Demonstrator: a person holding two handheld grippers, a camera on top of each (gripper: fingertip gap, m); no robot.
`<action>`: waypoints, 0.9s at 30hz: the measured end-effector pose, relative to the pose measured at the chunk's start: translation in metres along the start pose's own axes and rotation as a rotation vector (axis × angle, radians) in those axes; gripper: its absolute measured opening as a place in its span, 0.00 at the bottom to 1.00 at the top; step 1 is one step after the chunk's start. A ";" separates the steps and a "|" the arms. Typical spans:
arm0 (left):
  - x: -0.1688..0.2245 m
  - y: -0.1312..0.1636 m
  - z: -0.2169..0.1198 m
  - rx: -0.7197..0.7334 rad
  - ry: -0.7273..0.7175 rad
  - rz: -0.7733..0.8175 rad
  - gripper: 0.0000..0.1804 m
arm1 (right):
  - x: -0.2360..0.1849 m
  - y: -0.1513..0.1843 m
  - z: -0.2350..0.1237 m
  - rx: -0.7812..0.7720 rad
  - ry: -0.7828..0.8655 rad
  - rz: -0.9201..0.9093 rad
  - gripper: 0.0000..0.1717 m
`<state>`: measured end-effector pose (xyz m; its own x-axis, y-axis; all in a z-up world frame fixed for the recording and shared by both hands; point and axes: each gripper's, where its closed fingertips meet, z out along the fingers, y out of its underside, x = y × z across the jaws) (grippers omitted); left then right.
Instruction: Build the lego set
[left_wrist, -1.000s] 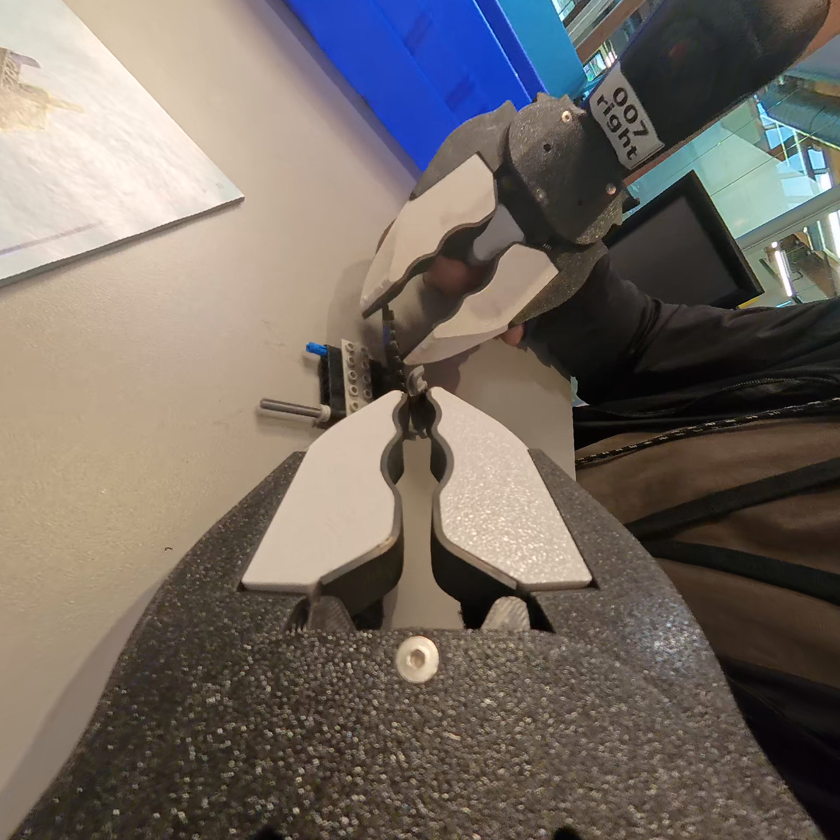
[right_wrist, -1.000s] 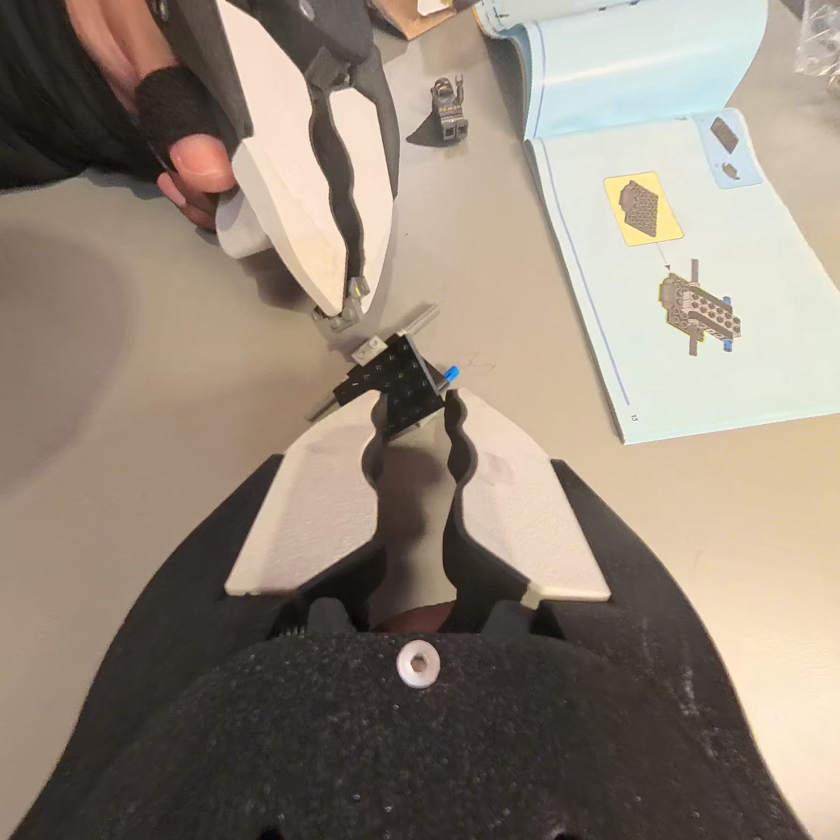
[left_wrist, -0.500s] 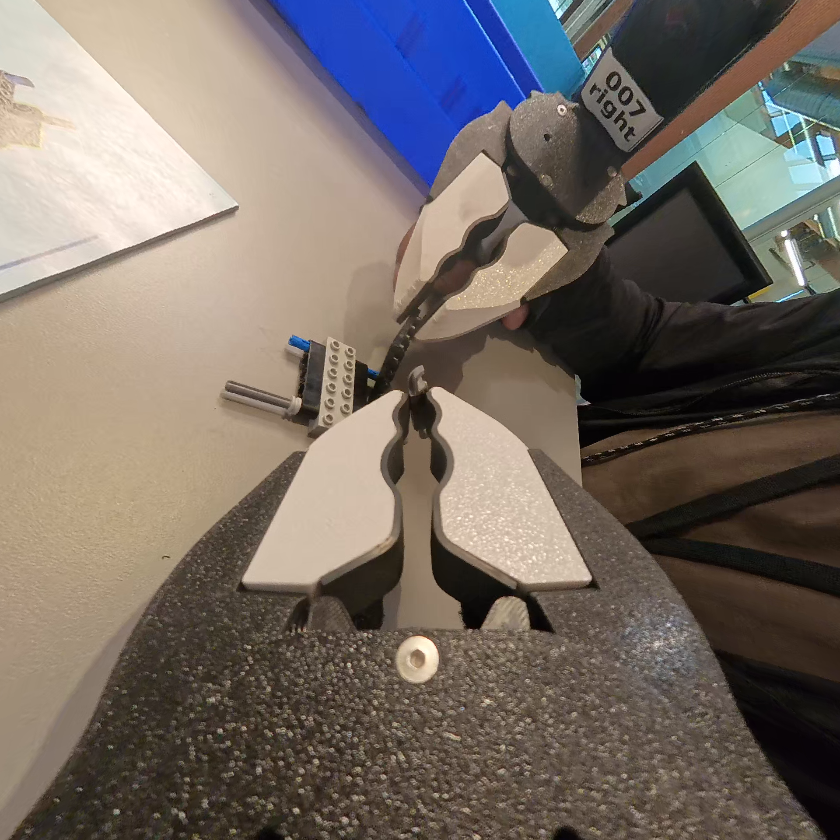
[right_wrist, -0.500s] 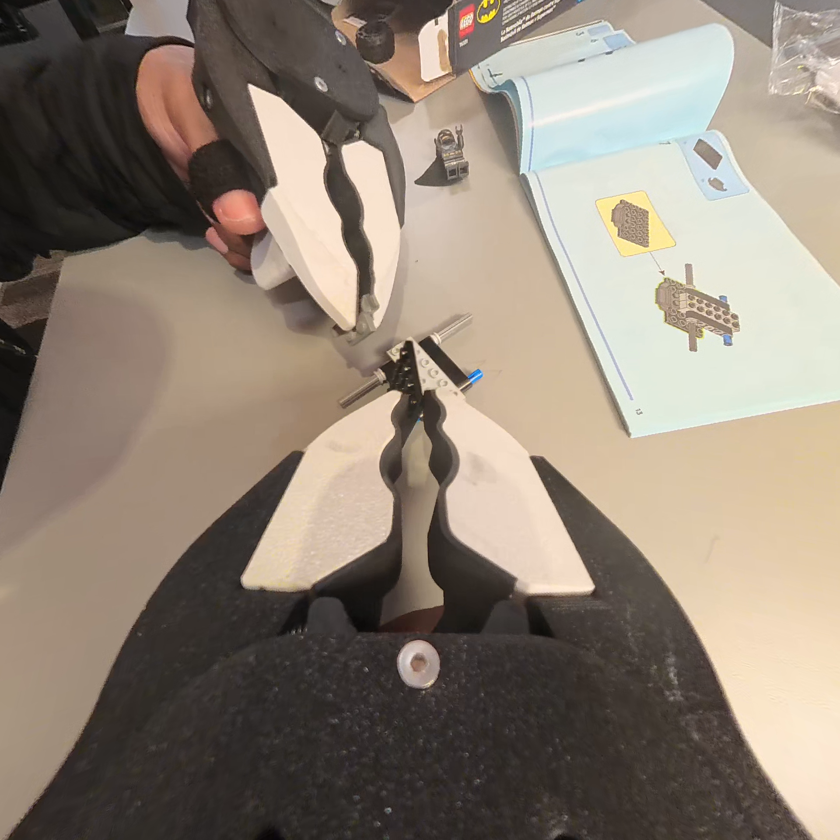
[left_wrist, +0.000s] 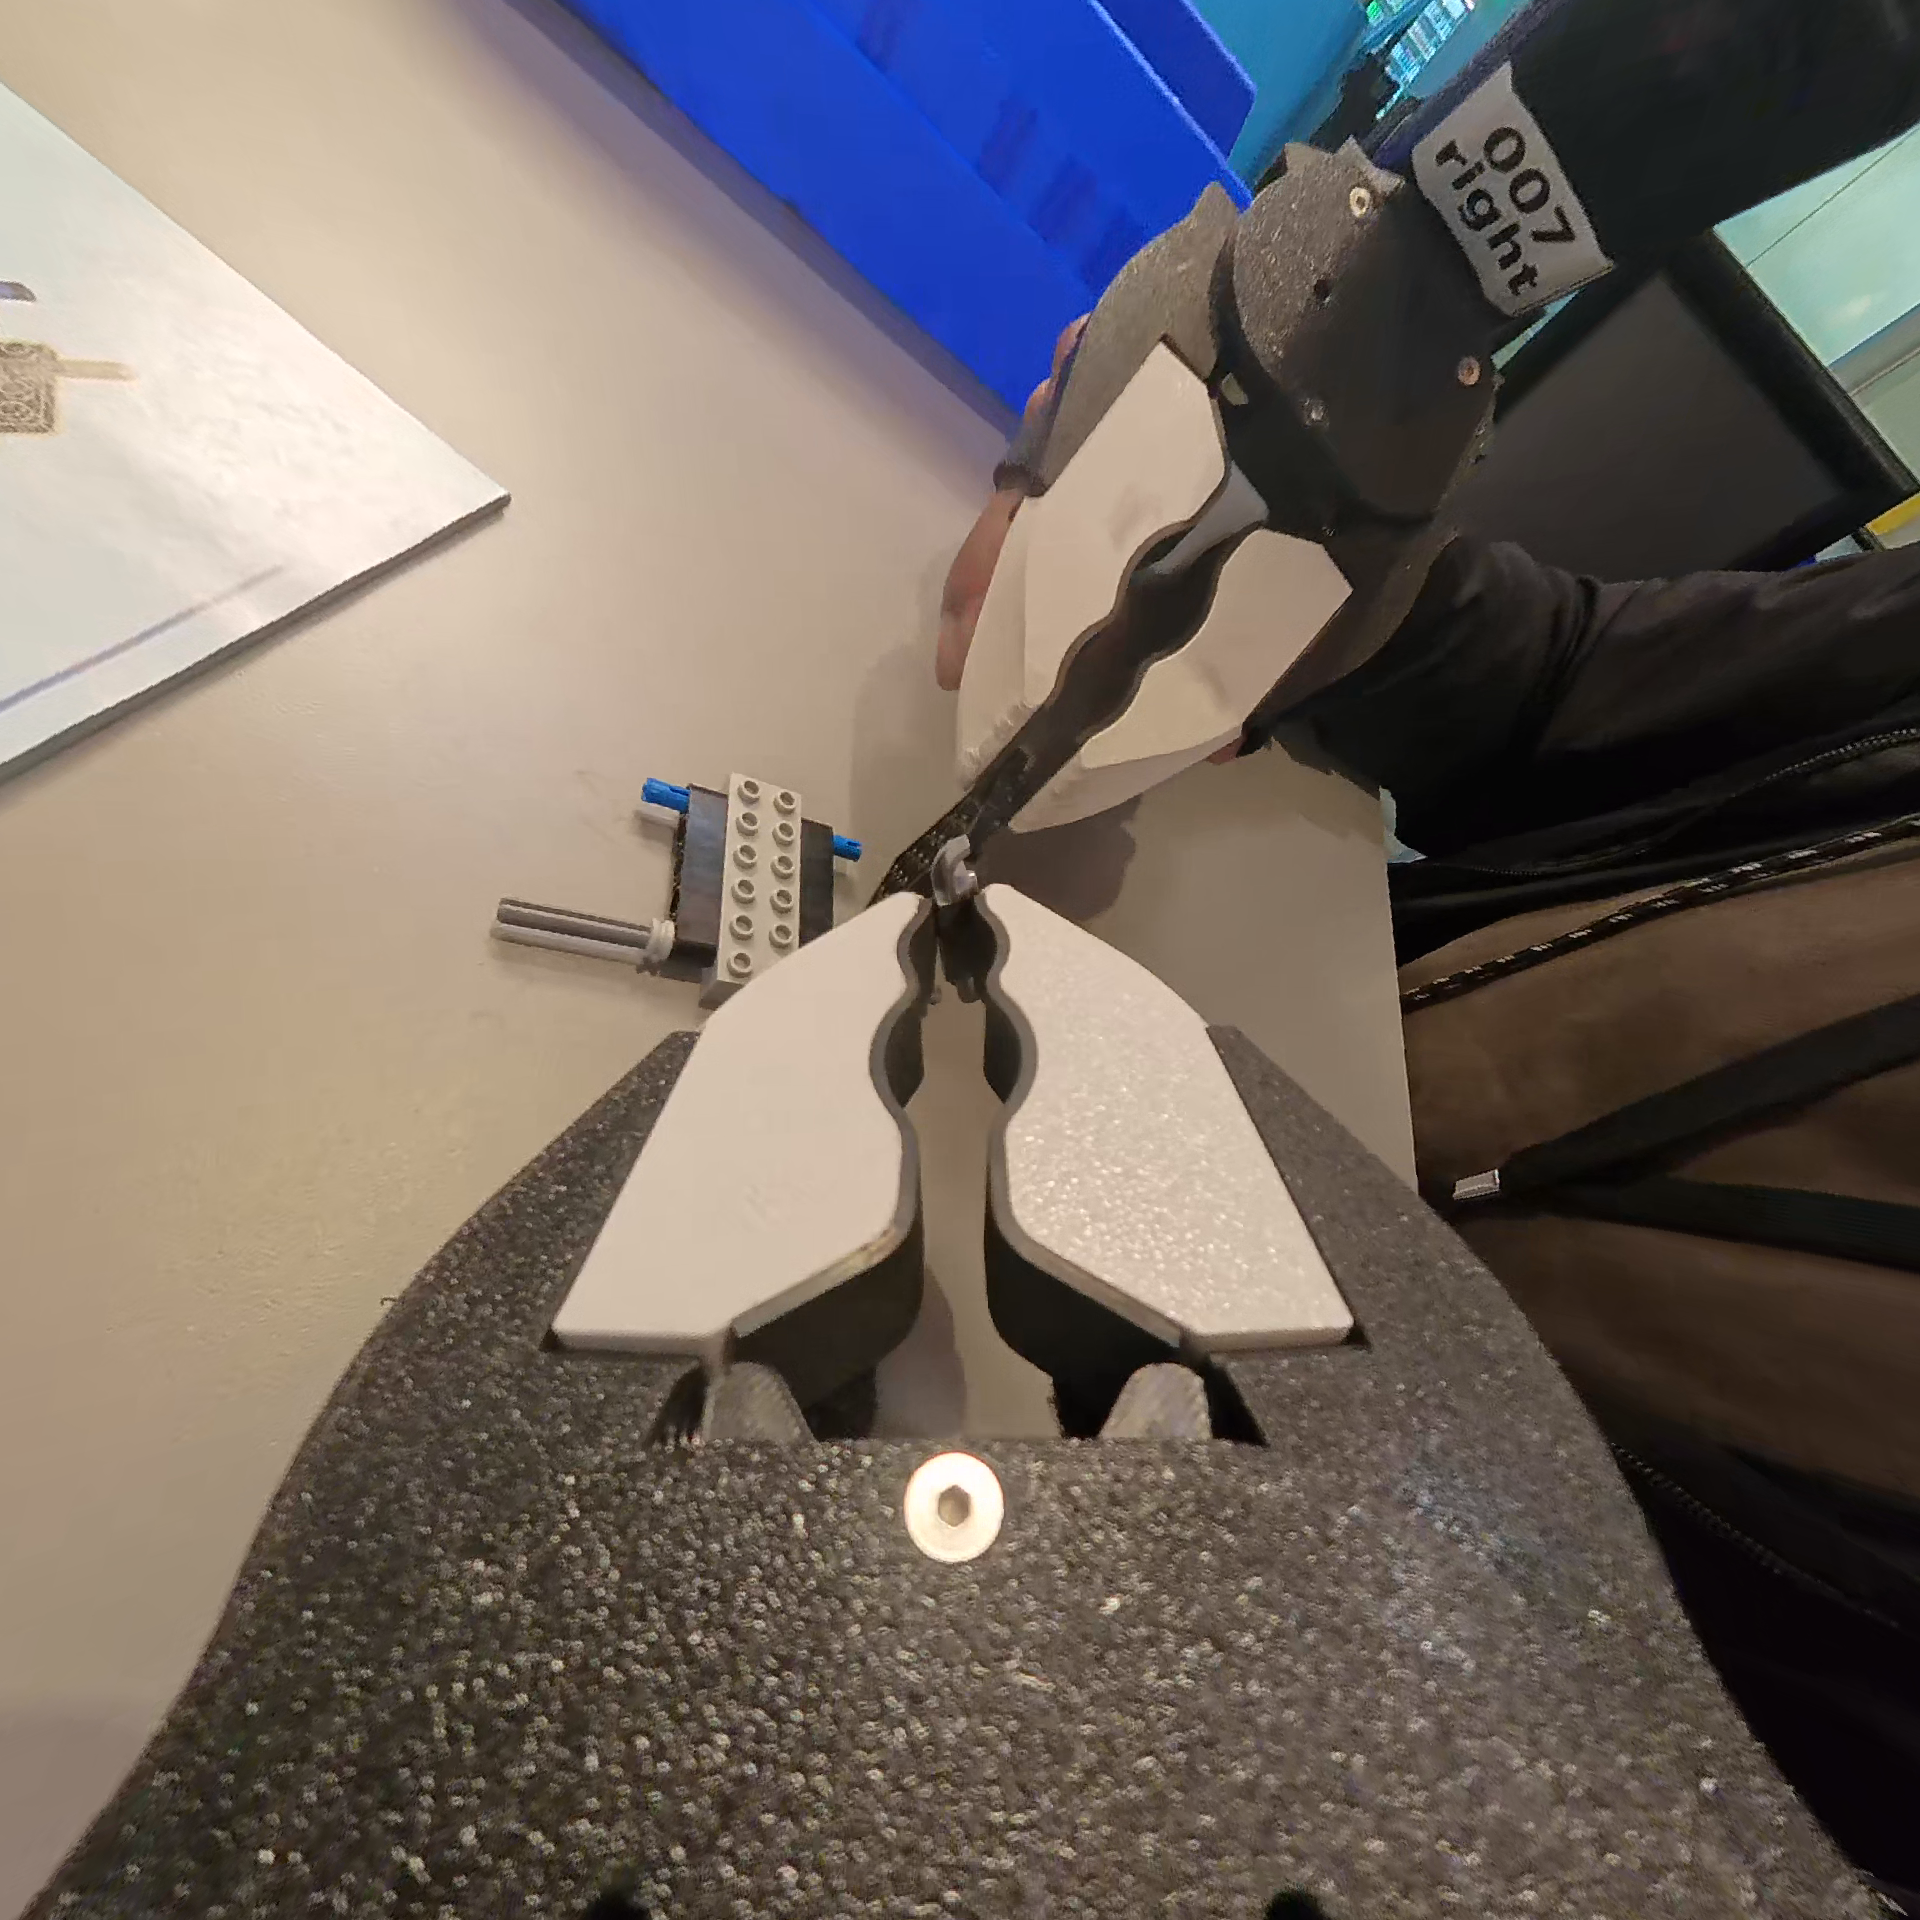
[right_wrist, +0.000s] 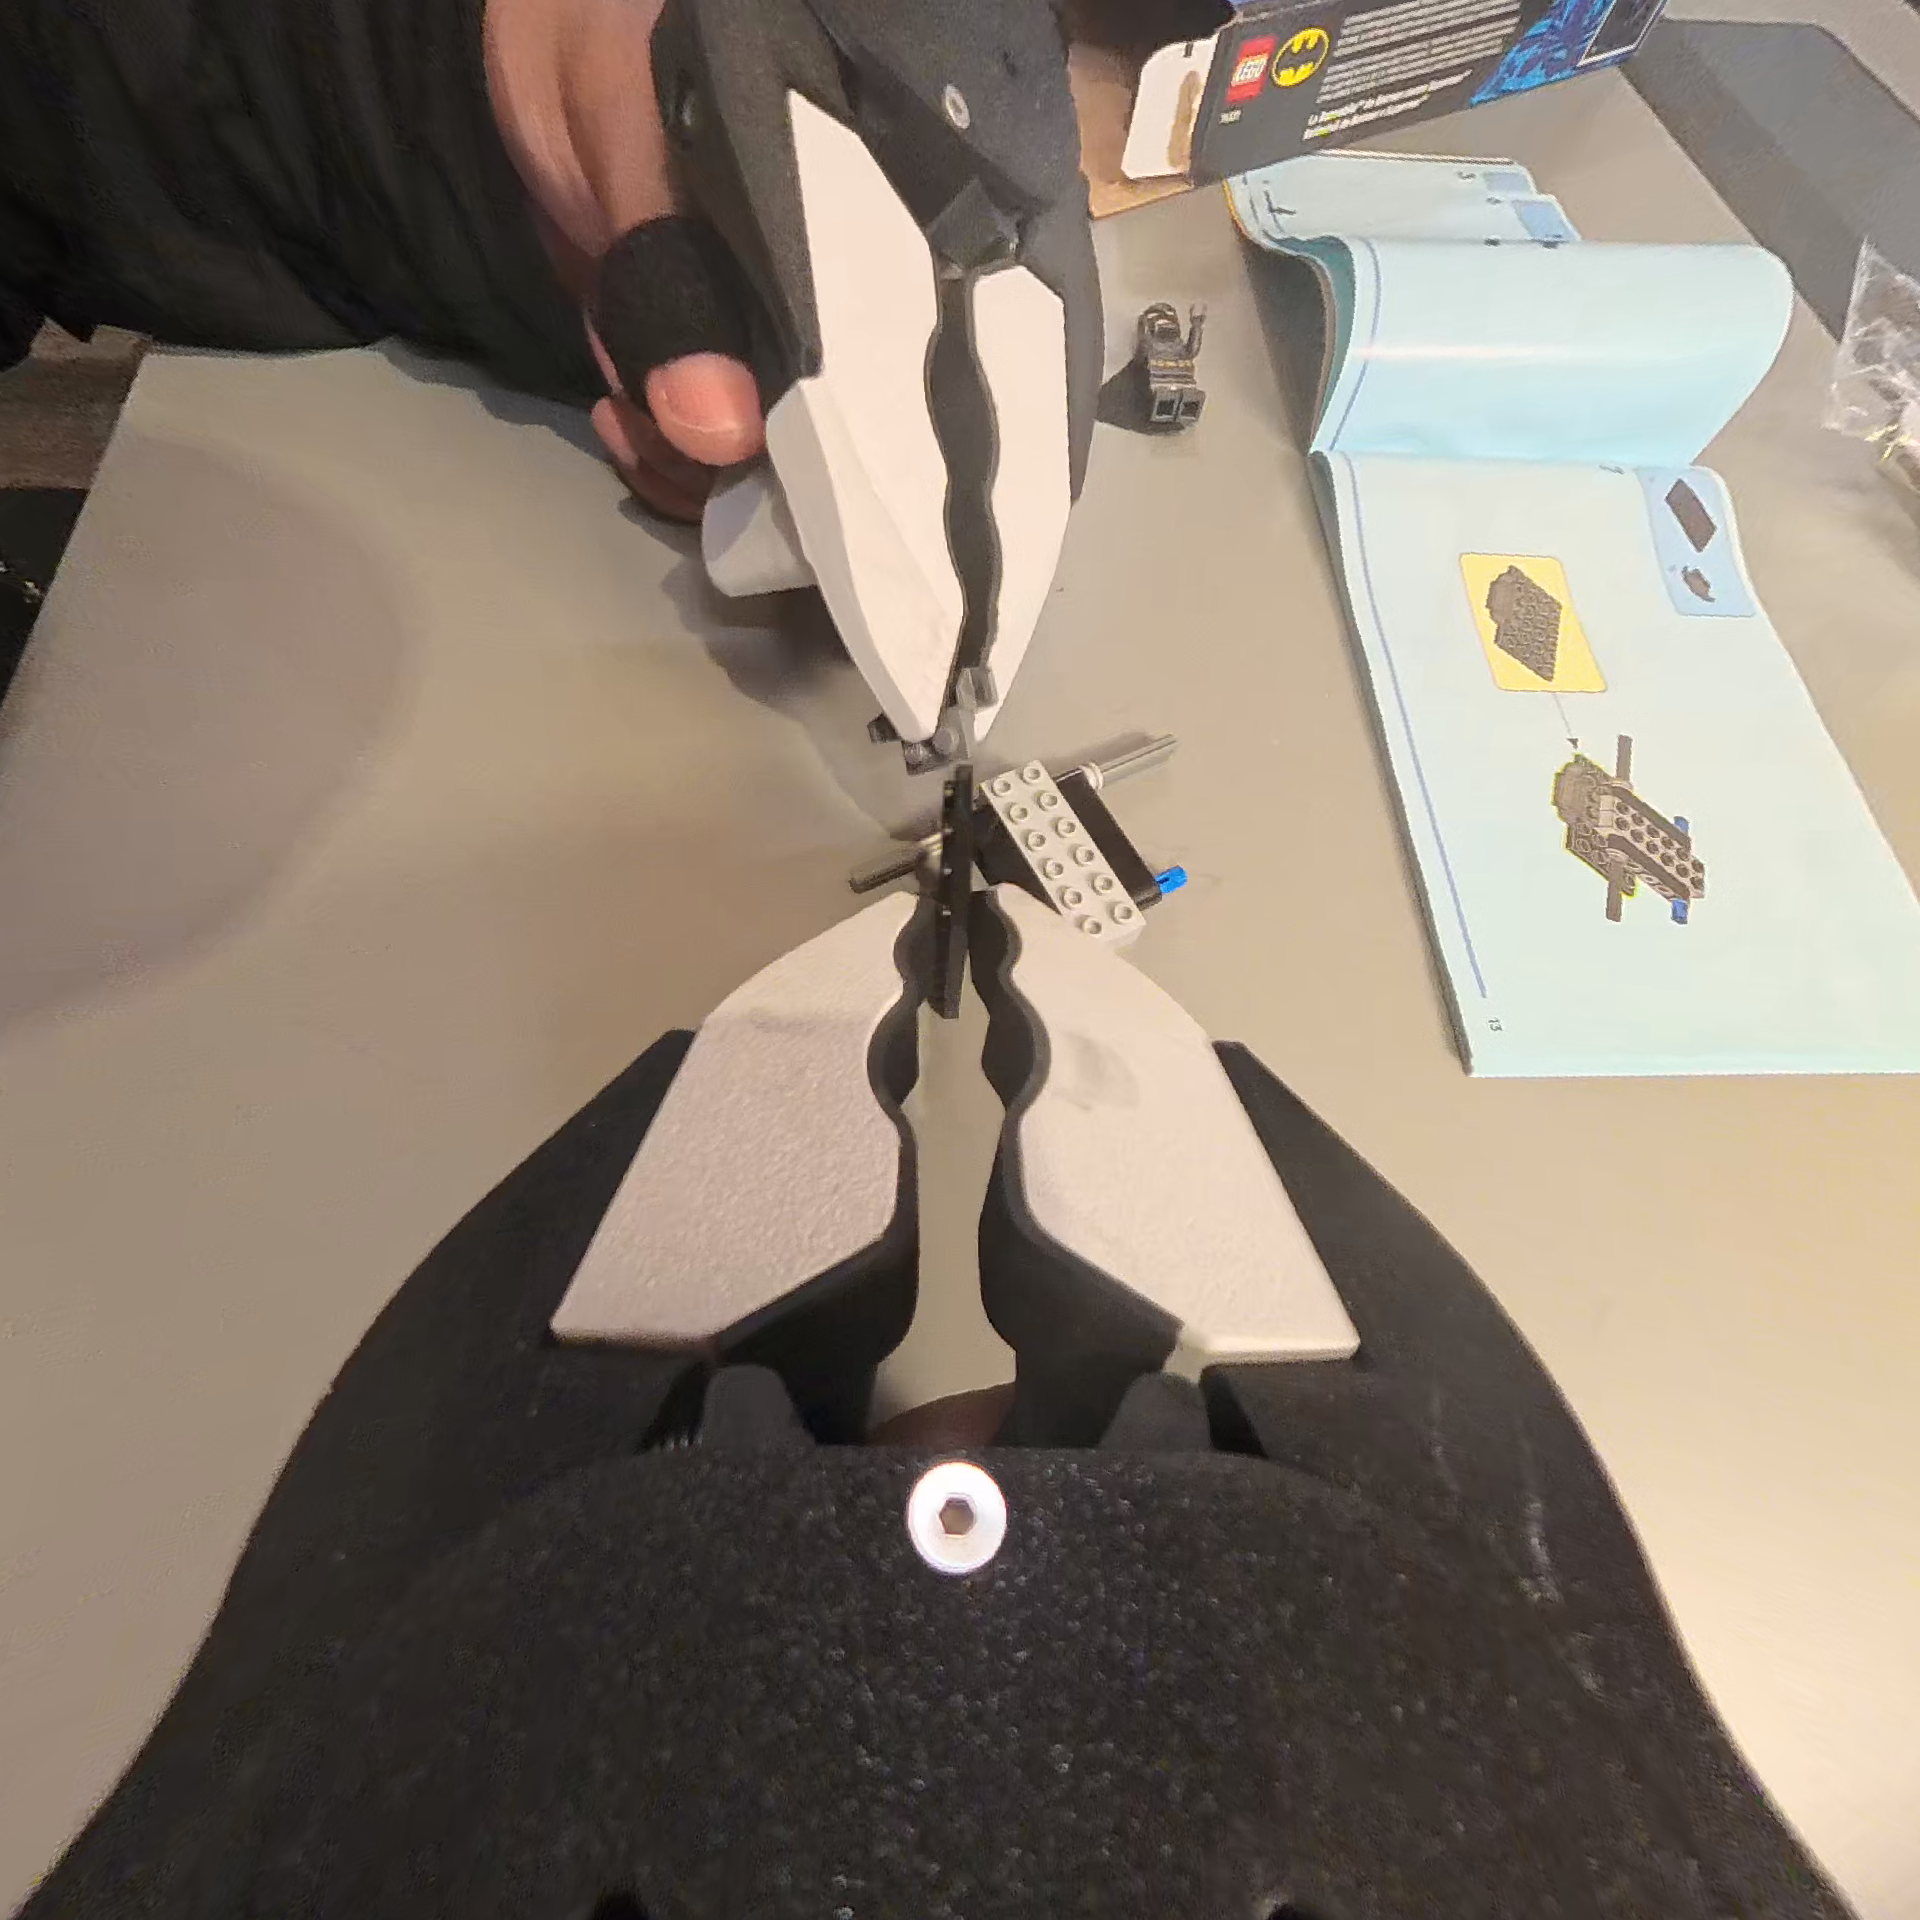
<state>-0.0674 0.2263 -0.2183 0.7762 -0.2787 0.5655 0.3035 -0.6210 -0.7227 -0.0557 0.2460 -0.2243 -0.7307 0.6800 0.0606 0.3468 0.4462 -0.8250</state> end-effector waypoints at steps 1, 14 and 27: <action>0.000 0.001 0.001 -0.006 -0.003 0.004 0.03 | 0.001 0.002 0.001 -0.014 0.006 -0.001 0.04; -0.001 0.005 0.006 -0.046 -0.027 0.021 0.03 | 0.006 0.014 0.015 -0.116 0.047 0.020 0.03; 0.009 -0.019 -0.010 0.128 0.114 0.006 0.03 | 0.001 -0.017 -0.008 0.136 -0.255 0.458 0.03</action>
<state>-0.0721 0.2287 -0.1954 0.7130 -0.3680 0.5968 0.3725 -0.5223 -0.7671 -0.0574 0.2441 -0.2057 -0.6480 0.6169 -0.4467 0.5965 0.0464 -0.8013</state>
